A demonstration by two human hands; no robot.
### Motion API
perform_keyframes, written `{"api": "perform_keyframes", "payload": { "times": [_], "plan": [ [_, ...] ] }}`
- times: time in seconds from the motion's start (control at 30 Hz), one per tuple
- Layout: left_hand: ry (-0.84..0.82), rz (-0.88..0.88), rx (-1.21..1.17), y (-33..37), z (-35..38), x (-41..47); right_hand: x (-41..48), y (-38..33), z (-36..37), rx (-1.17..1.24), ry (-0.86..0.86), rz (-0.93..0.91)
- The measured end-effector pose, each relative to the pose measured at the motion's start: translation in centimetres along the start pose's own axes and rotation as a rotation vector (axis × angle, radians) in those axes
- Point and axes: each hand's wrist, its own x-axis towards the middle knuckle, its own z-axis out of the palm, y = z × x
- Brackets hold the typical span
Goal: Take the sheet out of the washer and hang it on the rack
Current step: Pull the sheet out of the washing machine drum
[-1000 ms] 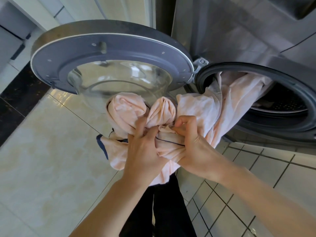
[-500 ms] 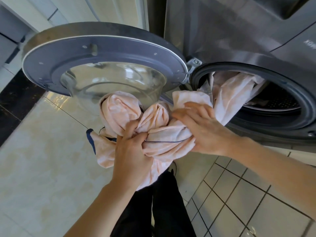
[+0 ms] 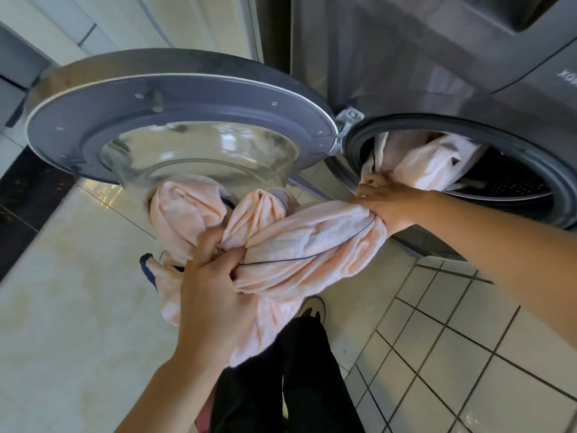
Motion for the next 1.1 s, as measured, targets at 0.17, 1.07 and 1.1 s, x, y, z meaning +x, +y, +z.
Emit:
{"api": "perform_keyframes", "payload": {
  "times": [0.17,1.07,1.1],
  "plan": [
    [-0.015,-0.011,0.006,-0.3,0.1,0.3,0.9,-0.6,0.9,-0.026,0.019,0.002],
    [-0.024,-0.150,0.329,3.7,-8.9,-3.2,-15.0,-10.0,-7.7,0.592,0.570,0.260],
    [-0.018,-0.161,0.329,3.7,-9.5,-3.4,-15.8,-10.5,-8.6,0.578,0.616,0.226]
  ]
}}
